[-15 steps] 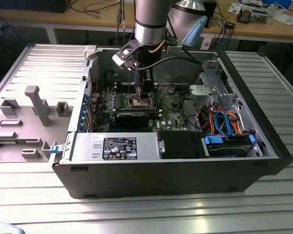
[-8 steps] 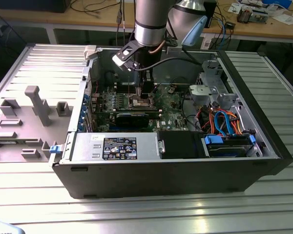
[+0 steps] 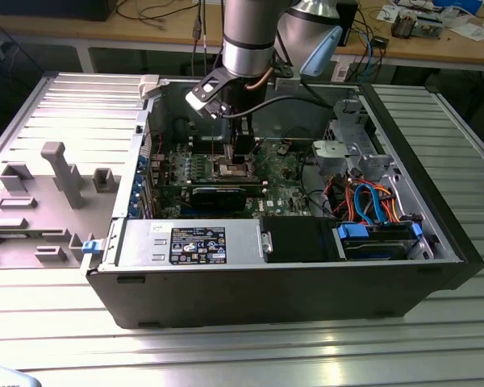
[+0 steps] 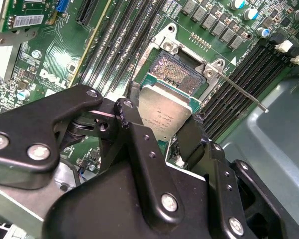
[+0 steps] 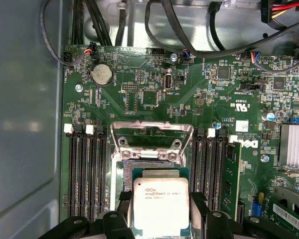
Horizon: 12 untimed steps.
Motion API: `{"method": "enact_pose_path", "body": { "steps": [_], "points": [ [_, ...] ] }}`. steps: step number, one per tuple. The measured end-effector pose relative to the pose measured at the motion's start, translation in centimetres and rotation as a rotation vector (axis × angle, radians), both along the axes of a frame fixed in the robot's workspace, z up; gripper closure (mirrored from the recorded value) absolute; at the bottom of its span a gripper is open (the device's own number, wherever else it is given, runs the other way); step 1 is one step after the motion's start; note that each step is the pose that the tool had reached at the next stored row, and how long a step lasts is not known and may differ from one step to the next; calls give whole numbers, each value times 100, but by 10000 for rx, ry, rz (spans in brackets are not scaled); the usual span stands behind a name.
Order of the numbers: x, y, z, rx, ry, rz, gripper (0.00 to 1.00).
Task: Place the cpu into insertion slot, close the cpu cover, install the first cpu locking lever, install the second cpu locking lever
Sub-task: 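Place the cpu into insertion slot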
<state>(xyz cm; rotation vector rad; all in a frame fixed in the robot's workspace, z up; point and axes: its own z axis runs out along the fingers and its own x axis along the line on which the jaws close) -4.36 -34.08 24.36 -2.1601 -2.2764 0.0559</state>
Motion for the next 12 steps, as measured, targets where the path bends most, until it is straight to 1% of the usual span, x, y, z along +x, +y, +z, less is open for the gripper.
{"method": "enact_pose_path", "body": {
  "steps": [9, 12],
  "points": [
    [0, 0, -13, 0, 0, 0, 45],
    [0, 0, -27, 0, 0, 1, 45]
  ]
}}
